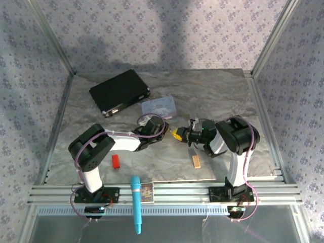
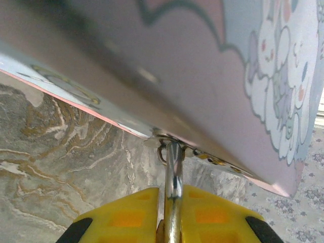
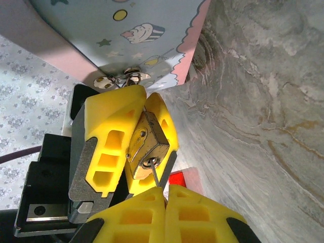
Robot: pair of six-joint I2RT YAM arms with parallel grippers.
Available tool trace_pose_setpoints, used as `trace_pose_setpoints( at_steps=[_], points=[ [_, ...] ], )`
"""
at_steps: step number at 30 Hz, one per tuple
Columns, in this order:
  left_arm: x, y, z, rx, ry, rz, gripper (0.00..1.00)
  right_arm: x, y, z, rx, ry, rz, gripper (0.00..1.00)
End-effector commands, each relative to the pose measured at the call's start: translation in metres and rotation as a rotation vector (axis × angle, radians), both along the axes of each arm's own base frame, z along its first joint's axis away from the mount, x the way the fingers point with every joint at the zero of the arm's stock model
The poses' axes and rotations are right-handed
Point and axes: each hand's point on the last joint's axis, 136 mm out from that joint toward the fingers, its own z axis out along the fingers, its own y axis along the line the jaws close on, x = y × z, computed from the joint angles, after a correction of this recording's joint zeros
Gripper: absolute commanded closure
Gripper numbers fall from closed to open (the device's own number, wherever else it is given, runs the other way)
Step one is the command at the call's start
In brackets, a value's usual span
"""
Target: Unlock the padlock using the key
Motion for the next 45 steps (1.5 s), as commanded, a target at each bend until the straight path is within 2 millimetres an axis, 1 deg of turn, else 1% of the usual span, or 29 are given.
trace_pose_setpoints(
  at_steps=[1, 7, 11, 14, 20, 25, 29, 36, 38, 42, 45],
  points=[
    [-0.026, -0.039, 0.032, -0.146, 0.016, -0.153, 1.0, 0.012, 0.011, 0.018, 0.039, -0.066, 0.01, 1.0],
    [-0.022, -0.035, 0.053, -0.116, -0.044, -0.166, 1.0, 0.012, 0.017, 0.032, 0.077, -0.068, 0.065, 1.0],
    [-0.018, -0.032, 0.06, -0.124, -0.054, -0.168, 1.0, 0.01, 0.019, 0.031, 0.08, -0.062, 0.078, 1.0],
    [-0.018, -0.032, 0.065, -0.135, -0.065, -0.17, 1.0, 0.012, 0.019, 0.027, 0.078, -0.05, 0.077, 1.0],
    [-0.019, -0.036, 0.068, -0.156, -0.063, -0.189, 1.0, 0.016, 0.028, 0.039, 0.097, -0.071, 0.089, 1.0],
    [-0.021, -0.037, 0.071, -0.174, -0.067, -0.193, 1.0, 0.023, 0.027, 0.034, 0.097, -0.054, 0.081, 1.0],
    [-0.022, -0.039, 0.075, -0.208, -0.064, -0.198, 1.0, 0.029, 0.028, 0.035, 0.103, -0.059, 0.084, 1.0],
    [-0.024, -0.041, 0.084, -0.251, -0.081, -0.212, 1.0, 0.039, 0.018, 0.029, 0.105, -0.04, 0.077, 1.0],
    [-0.023, -0.042, 0.086, -0.26, -0.093, -0.213, 1.0, 0.038, 0.019, 0.025, 0.107, -0.018, 0.087, 1.0],
    [-0.021, -0.037, 0.083, -0.247, -0.108, -0.192, 1.0, 0.032, 0.028, 0.021, 0.115, 0.027, 0.103, 1.0],
    [-0.018, -0.033, 0.086, -0.24, -0.139, -0.174, 1.0, 0.033, 0.028, 0.019, 0.115, 0.052, 0.073, 1.0]
  ],
)
